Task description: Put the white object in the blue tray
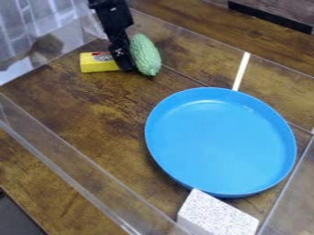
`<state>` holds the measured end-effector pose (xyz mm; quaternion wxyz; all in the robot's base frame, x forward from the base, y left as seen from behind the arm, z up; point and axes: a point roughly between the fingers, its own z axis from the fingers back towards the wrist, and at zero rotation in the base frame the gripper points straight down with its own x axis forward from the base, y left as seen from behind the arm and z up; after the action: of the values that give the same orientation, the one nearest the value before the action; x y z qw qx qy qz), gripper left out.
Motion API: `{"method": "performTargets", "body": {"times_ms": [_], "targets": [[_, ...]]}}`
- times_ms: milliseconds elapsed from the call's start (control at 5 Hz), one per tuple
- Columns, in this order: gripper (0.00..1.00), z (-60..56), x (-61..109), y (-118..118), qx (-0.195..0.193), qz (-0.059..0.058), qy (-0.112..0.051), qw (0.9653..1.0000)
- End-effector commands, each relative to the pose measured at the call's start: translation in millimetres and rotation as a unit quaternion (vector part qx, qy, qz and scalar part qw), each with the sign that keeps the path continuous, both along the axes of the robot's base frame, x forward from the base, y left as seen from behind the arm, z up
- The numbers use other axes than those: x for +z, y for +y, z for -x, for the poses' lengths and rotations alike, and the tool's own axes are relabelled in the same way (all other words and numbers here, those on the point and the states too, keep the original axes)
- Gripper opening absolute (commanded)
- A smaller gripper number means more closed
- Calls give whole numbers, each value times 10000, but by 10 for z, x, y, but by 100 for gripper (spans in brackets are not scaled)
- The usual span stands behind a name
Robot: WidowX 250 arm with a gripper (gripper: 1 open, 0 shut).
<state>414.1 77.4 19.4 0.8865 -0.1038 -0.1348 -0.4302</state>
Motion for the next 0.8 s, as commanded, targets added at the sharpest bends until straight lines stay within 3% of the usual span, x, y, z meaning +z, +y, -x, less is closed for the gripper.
{"method": "performTargets", "body": {"times_ms": [0, 600], "targets": [[100, -46, -31, -192, -244, 6, 32, 9997], [100, -130, -41, -278, -350, 57, 2, 9994]]}}
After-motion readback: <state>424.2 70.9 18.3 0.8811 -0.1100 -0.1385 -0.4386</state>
